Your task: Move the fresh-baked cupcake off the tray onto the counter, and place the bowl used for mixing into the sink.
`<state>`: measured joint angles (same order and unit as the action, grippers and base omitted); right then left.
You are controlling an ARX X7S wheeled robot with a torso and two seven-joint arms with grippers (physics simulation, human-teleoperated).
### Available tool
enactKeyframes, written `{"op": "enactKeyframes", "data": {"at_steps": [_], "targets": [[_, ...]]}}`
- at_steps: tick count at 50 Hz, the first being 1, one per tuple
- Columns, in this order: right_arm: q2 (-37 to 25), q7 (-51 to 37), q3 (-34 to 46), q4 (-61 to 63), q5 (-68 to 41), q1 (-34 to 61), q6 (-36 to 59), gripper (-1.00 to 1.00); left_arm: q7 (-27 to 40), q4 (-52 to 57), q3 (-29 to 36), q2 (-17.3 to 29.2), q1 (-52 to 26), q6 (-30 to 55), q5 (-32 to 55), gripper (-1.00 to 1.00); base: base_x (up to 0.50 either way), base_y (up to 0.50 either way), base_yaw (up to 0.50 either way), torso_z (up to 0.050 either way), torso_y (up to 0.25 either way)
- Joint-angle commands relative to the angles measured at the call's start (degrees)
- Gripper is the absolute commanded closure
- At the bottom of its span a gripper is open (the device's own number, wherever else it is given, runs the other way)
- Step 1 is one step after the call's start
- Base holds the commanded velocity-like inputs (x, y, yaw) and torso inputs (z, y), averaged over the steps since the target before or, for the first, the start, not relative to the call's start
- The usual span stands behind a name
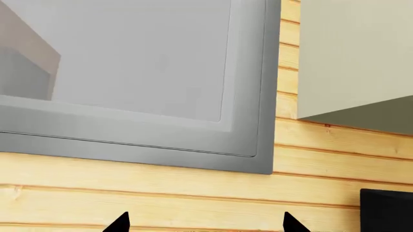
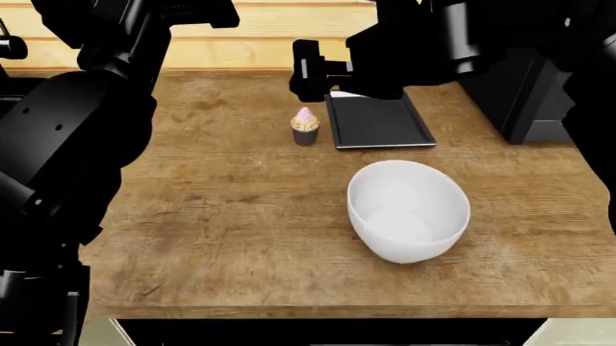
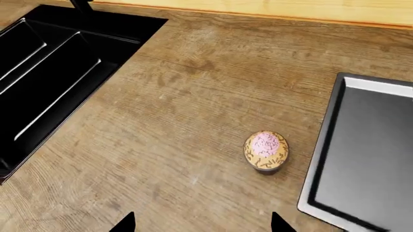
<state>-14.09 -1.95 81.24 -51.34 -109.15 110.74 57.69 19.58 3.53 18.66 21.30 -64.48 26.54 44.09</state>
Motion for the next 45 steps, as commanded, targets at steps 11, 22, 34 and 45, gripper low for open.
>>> {"op": "enactKeyframes", "data": {"at_steps": [11,22,34,45], "targets": [[2.23,2.85,1.46,-5.21,1.79,0.20,0.57,-1.00,-0.12,-0.35,0.18,-0.05,0.41,-0.66,-0.02,-1.00,-0.17,0.00,0.00,0.000,0.000],[7.30,3.96,4.58,-20.38,3.08,1.85,6.37,-1.00,-0.98,-1.93,0.67,-1.01,0.68,-1.95,-0.41,-1.00,0.00,0.00,0.00,0.000,0.000],[3.21,-10.36,-2.41,-15.04,-8.12,2.16,12.39,-1.00,-1.13,-2.25,0.59,-1.55,1.14,-2.83,-0.20,-1.00,0.00,0.00,0.00,0.000,0.000],[2.56,-18.79,-4.71,-14.58,-14.64,1.31,15.81,-1.00,-1.65,-2.94,0.56,-2.02,1.56,-3.90,-0.11,-1.00,0.00,0.00,0.00,0.000,0.000]]}}
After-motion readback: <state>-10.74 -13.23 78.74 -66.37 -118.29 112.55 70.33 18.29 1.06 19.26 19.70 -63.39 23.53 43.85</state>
